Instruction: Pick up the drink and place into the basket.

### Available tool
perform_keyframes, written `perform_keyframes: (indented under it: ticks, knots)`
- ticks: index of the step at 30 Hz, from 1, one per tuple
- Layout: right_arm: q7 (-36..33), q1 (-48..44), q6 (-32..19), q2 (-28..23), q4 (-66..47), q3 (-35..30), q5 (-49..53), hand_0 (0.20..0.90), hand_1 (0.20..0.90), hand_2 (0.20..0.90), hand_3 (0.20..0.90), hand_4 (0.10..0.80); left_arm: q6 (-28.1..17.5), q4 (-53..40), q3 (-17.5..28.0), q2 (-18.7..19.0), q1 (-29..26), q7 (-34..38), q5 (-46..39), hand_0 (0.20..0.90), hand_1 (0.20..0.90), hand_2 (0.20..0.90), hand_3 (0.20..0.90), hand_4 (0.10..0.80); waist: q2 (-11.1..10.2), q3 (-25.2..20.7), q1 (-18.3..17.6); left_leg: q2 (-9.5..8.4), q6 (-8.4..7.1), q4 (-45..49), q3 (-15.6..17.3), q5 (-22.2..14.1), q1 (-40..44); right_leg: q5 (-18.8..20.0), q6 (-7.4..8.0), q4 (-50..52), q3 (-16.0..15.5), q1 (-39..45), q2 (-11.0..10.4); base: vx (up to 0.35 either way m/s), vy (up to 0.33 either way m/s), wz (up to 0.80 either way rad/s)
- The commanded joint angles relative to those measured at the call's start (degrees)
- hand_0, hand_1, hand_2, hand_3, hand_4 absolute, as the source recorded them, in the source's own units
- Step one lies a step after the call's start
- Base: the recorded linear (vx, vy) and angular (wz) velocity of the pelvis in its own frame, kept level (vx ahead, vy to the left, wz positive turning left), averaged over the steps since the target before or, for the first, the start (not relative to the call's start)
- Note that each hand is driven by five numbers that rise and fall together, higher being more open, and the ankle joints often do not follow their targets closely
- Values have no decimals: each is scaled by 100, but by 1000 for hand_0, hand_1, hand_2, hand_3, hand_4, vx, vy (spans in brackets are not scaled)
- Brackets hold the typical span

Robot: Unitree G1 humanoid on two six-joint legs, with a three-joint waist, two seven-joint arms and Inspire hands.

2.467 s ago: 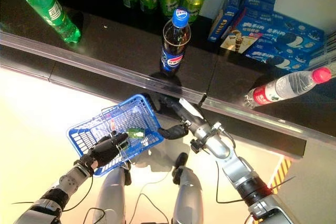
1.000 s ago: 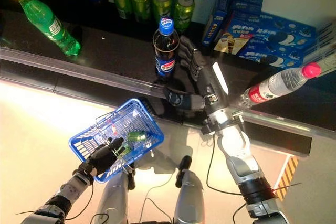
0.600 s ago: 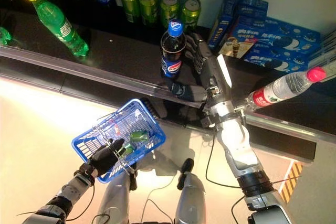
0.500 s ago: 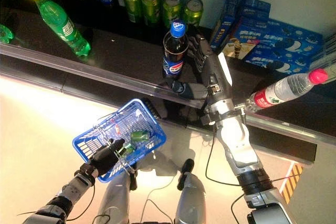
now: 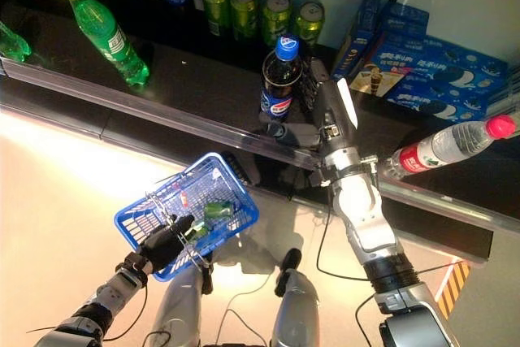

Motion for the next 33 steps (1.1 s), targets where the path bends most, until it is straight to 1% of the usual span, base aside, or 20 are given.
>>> perform_keyframes:
  ticks: [1,11,17,25,32,33]
  knots:
    - [-118,-695,-382,75,-45,-126,-64,900,900,900,900,800,311,-275,-306,-19,699,-546,192,300,300,300,200,100,48,-384,121,-120,201,191,229,-593,421,394,213,-222,332,-110,-57,0,0,0]
    - [-171,-1186,-153,-41,569,61,-79,900,900,900,900,800,351,-309,-411,-18,680,-572,318,300,300,300,200,100,86,-388,240,-155,193,122,169,-548,446,409,202,-277,264,-49,-64,0,0,0]
    - [-81,-1433,-14,-98,868,198,9,900,900,900,900,800,377,-327,-477,-1,659,-567,417,300,300,300,200,100,100,-415,320,-199,194,26,144,-516,526,467,214,-346,192,40,-92,-4,-8,7]
    - [-20,-1767,125,-11,1235,374,90,900,900,900,900,800,450,-337,-571,-18,617,-538,470,300,300,300,200,100,162,-425,382,-256,194,-19,110,-502,601,486,210,-375,170,111,-110,0,1,1]
    - [66,-2044,238,53,1577,469,453,900,900,900,900,800,455,-313,-664,-35,590,-547,492,300,300,300,200,100,198,-442,438,-295,188,-104,119,-468,666,552,218,-494,126,195,-121,0,0,0]
    - [98,-2081,254,69,1635,463,546,747,747,747,722,622,466,-308,-676,-32,578,-548,497,300,300,300,200,100,206,-446,449,-302,189,-115,114,-465,673,558,220,-498,119,202,-127,0,0,0]
